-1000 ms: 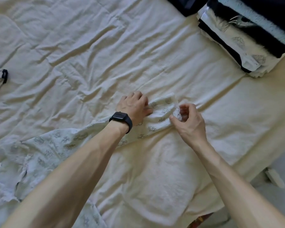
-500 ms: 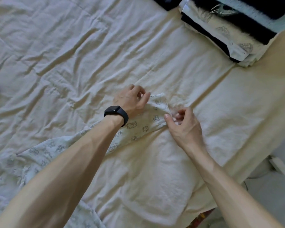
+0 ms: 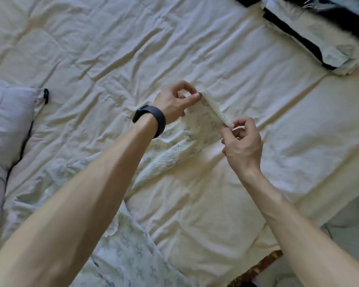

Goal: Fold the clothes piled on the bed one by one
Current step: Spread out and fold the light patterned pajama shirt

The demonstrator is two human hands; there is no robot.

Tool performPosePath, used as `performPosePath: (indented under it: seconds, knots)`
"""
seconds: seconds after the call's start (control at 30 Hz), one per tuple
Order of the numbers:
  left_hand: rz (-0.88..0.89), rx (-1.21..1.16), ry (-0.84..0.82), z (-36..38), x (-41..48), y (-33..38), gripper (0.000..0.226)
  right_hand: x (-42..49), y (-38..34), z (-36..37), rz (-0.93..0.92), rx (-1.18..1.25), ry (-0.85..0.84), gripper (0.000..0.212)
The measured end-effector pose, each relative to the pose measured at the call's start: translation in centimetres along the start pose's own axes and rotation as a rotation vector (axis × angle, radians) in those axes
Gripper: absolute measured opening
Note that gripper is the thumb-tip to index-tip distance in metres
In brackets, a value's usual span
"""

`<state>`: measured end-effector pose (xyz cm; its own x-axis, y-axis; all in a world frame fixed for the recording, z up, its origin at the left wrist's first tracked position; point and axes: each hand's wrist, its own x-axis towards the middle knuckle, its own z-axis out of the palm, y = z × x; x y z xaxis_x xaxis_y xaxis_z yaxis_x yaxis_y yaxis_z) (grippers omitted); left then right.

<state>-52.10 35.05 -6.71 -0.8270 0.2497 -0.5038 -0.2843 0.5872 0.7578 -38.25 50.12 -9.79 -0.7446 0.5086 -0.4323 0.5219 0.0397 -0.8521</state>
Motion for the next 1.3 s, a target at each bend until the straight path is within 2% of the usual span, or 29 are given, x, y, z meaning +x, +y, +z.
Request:
performPosePath:
  seconds: [0.07,0.13,0.23,0.33,0.43,0.5,0.6,0.73,0.83,0.9,1.0,1.07,1.1,1.2,1.27,1.3]
  knots:
    - [-0.117,-0.186,-0.053,-3.4,-4.2,-1.2,0.014,-3.7,-1.6,1.9,-0.113,0.024,-0.061,0.014]
    - [-0.214,-0.357,-0.101,-7.1,-8.9,-3.3,0.012,-8.0,-2.8,4.2,-0.218,0.026,-0.191,0.015]
    - [-0.287,-0.558,-0.002,-12.9,-17.4,-7.3,0.016,-15.3,-3.1,8.0,-0.381,-0.079,-0.434,0.015]
    - [-0.333,-0.542,0.137,-17.8,-27.2,-12.3,0.024,-23.7,-1.7,11.4,-0.523,-0.228,-0.639,0.016]
    - [-0.438,-0.538,0.203,-20.4,-37.2,-19.0,0.014,-32.7,1.2,14.5,-0.668,-0.411,-0.815,0.016]
    - [-0.542,-0.526,0.231,-20.0,-43.0,-24.6,0.016,-38.3,4.1,16.3,-0.734,-0.545,-0.902,0.009]
    - [-0.659,-0.456,0.316,-16.5,-50.5,-33.3,0.021,-45.0,9.6,18.2,-0.747,-0.789,-1.009,0.015]
    - [-0.748,-0.485,0.438,-10.4,-56.6,-42.9,0.027,-50.3,16.9,19.3,-0.752,-1.065,-1.119,0.023]
    - [-0.814,-0.427,0.490,-6.9,-59.2,-47.7,0.028,-51.8,20.8,19.2,-0.614,-1.189,-1.278,0.040]
    - [-0.831,-0.315,0.511,-5.7,-60.3,-49.1,0.025,-51.8,22.2,18.5,-0.561,-1.227,-1.265,0.050]
    - [-0.828,-0.253,0.610,-5.1,-60.6,-49.4,0.004,-51.2,22.7,17.3,-0.774,-1.291,-0.958,0.043]
    - [-0.815,-0.141,0.552,-4.9,-60.2,-49.0,0.023,-50.3,22.4,16.4,-0.819,-1.359,-0.844,0.044]
    - [-0.817,-0.094,0.510,-4.8,-59.9,-48.6,0.028,-49.8,22.2,16.1,-0.806,-1.391,-0.850,0.045]
    - [-0.845,-0.028,0.505,-5.1,-59.1,-48.3,0.012,-48.4,21.6,15.7,-0.745,-1.497,-0.927,0.045]
    - [-0.885,-0.188,0.481,-5.4,-58.6,-48.1,0.010,-48.4,20.9,16.3,-0.649,-1.410,-0.862,0.042]
    - [-0.904,-0.304,0.451,-5.6,-58.4,-48.0,0.010,-48.8,20.3,17.1,-0.511,-1.301,-0.836,0.044]
